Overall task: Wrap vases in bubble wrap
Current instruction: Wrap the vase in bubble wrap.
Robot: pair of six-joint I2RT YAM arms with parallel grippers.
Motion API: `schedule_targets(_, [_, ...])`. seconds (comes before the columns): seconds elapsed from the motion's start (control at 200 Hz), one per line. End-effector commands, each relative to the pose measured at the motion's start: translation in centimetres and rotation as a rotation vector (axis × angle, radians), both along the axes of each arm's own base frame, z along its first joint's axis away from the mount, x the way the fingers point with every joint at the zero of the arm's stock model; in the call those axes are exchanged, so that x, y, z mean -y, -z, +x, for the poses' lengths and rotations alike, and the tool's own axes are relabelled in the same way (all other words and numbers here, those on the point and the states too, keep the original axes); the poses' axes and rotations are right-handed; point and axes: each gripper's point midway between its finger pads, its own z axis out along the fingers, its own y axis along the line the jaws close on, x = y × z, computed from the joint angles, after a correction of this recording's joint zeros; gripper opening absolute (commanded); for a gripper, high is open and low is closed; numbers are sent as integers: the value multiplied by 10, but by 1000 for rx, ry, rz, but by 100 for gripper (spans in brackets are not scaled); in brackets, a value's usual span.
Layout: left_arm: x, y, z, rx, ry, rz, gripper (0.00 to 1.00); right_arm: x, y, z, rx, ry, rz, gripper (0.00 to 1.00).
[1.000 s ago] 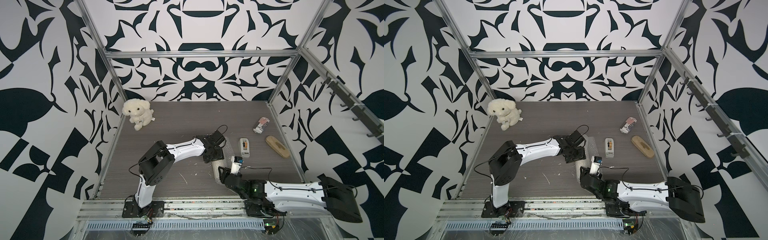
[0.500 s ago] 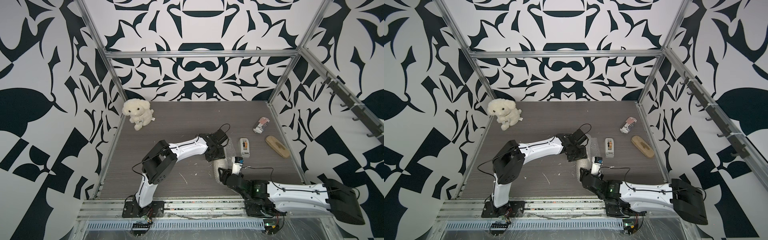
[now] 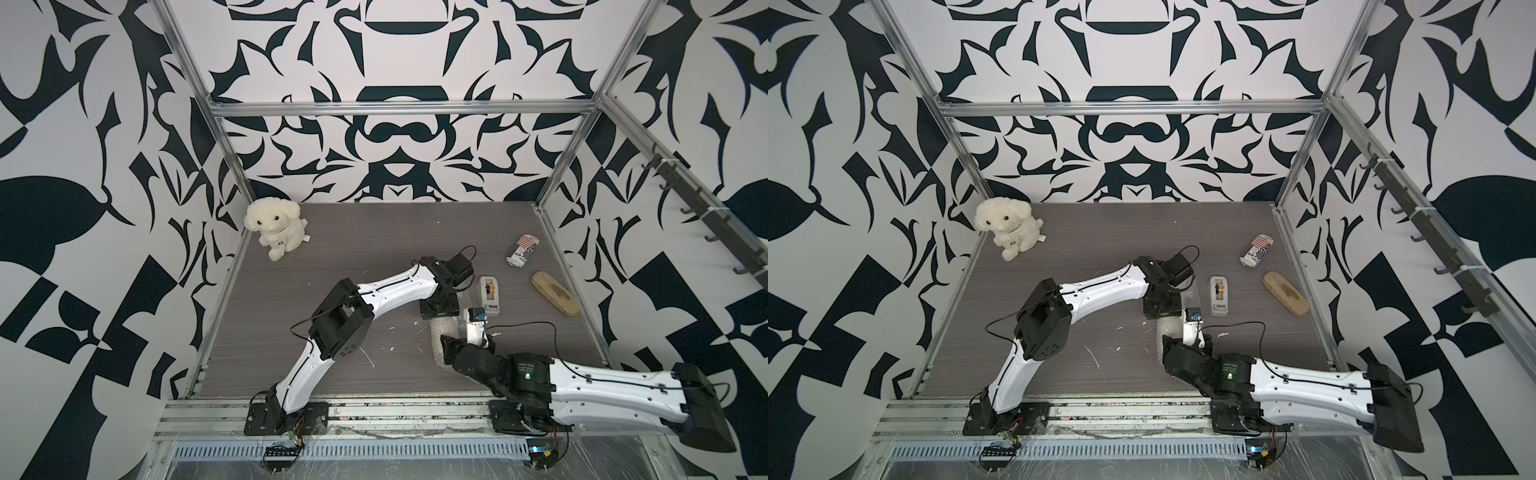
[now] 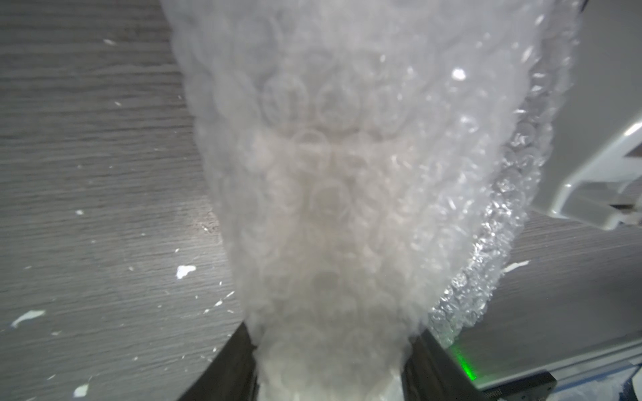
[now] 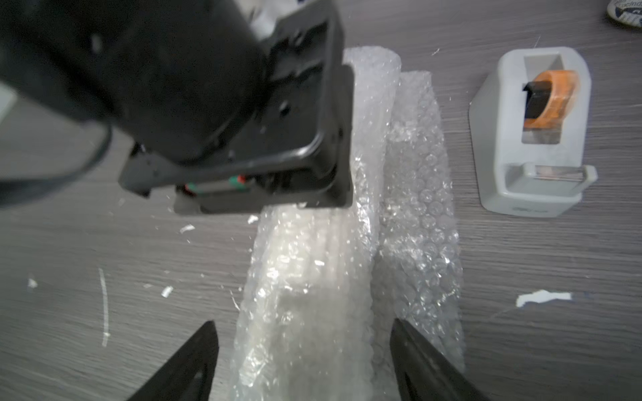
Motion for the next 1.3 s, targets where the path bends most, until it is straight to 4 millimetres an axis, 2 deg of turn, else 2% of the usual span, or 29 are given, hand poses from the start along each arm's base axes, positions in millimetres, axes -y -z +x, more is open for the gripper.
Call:
schedule_targets(0.0, [-70,70,-24,-131,4,383,50,6,-18,3,85,30,-85,80])
schedule_targets(0.09, [-71,70,-23,-129,6,403,50,12,-16,0,60,80,-42,79])
schedule_targets(0.23, [-76,71,-20,-120,23,438,51,27,-11,-15,-84,213,183,73])
schedule_targets(0.395, [-76,74,-17,-114,31,447,51,27,10,-30,-239,300,460,70])
schedule_targets(0.505, [-74,76,-17,-119,27,435,51,39,25,-32,-285,400,551,69])
schedule_targets(0.745, [-74,76,-14,-113,23,430,51,64,48,-41,-385,611,553,69])
schedule_targets(1.2, [-74,79,-13,-114,20,416,50,42,79,-35,-495,643,642,72])
schedule_targets(1.295, [-75,78,-13,-112,21,417,50,46,82,-31,-482,654,601,73])
